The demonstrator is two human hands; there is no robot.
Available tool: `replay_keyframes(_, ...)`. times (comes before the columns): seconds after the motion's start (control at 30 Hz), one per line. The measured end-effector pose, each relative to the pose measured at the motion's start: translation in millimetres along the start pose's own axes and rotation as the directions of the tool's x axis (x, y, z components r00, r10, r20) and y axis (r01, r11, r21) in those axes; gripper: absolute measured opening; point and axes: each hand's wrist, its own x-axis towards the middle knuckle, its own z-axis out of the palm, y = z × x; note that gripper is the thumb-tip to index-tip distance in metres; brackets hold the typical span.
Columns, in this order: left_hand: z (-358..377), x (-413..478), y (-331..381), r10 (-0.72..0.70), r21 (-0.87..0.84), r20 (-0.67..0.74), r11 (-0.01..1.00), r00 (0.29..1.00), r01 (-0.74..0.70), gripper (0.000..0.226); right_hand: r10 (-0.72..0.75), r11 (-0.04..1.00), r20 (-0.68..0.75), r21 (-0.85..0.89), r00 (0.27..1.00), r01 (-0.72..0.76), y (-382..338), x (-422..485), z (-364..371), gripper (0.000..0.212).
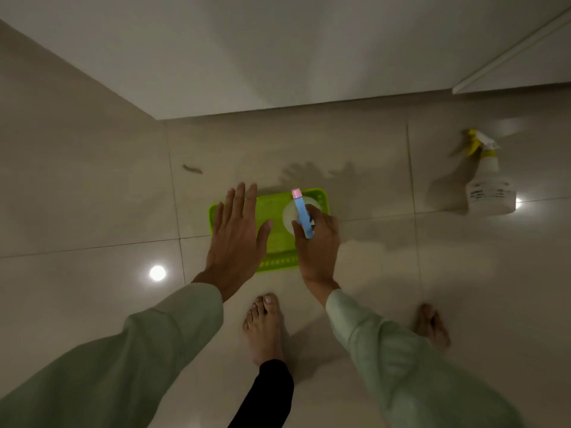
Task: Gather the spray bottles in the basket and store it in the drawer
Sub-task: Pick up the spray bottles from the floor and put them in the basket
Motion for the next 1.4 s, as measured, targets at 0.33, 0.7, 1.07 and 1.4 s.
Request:
replay_keyframes(0.33, -4, -15, 6, 0.011, 0.033, -0.008, 0.999, 1.0, -0.011, 0.06, 0.002, 0.999, 0.137, 0.042, 0.991, -0.008, 7, -2, -17, 0.058)
replay_keyframes(0.7, -52, -48, 123, 0.113, -0.01, -0.089, 0.993, 0.99, -0.114, 0.059, 0.029, 0.978, 0.152, 0.199, 0.988, -0.06, 7, -2, -161, 0.081)
replay_keyframes(1.07, 35, -14, 304, 0.252, 0.021, 0.01, 0.967, 0.968, -0.252, 0.063, 0.182, 0.983, 0.0, 0.026, 0.983, -0.182, 124, 70, -326, 0.083)
replay_keyframes(1.4, 125, 95, 363, 0.278, 0.016, 0.065, 0.96, 0.958, -0.279, 0.065, 0.341, 0.94, 0.071, -0.062, 0.938, -0.337, 216, 197, -323, 0.098)
